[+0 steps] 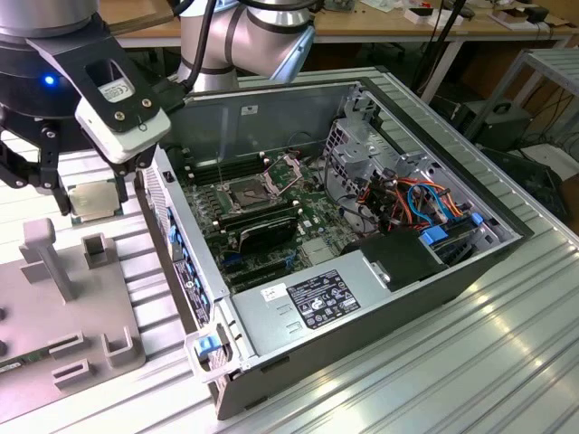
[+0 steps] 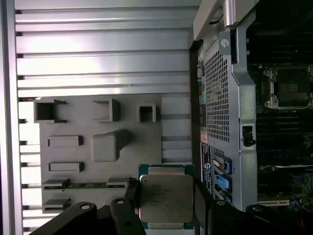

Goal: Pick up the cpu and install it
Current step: 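Pick up the cpu and move it towards the insertion slot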

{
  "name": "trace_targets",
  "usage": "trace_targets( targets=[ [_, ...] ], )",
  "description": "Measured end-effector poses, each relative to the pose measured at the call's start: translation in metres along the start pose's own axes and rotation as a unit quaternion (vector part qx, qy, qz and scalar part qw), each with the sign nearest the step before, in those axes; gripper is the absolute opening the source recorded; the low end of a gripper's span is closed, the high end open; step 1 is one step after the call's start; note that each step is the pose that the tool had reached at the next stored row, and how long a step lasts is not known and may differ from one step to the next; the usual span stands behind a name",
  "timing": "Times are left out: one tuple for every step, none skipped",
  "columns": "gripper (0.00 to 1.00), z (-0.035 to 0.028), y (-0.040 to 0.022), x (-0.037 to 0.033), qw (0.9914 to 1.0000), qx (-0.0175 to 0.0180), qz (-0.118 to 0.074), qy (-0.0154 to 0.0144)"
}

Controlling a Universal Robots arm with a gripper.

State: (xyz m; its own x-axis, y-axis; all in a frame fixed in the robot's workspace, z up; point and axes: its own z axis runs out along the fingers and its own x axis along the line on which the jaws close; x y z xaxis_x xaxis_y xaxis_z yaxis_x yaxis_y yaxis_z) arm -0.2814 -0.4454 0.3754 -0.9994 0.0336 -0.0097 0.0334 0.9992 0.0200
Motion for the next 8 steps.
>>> trace_targets(
  targets=[
    [0.55,0.0,0.0,-0.0002,1.0,0.0,0.0,0.0],
    [0.55,0.0,0.0,-0.0002,1.0,0.0,0.0,0.0],
    [0.55,0.0,0.0,-0.0002,1.0,0.0,0.0,0.0],
    [0.55,0.0,0.0,-0.0002,1.0,0.0,0.0,0.0],
    [0.55,0.0,0.0,-0.0002,1.0,0.0,0.0,0.0],
    [0.55,-0.0002,0.0,-0.0002,1.0,-0.0001,0.0,0.0],
    [0.55,-0.0006,0.0001,-0.0002,1.0,0.0,0.0,0.0],
    [0.55,-0.0016,0.0001,-0.0002,1.0,0.0,0.0,0.0]
  ],
)
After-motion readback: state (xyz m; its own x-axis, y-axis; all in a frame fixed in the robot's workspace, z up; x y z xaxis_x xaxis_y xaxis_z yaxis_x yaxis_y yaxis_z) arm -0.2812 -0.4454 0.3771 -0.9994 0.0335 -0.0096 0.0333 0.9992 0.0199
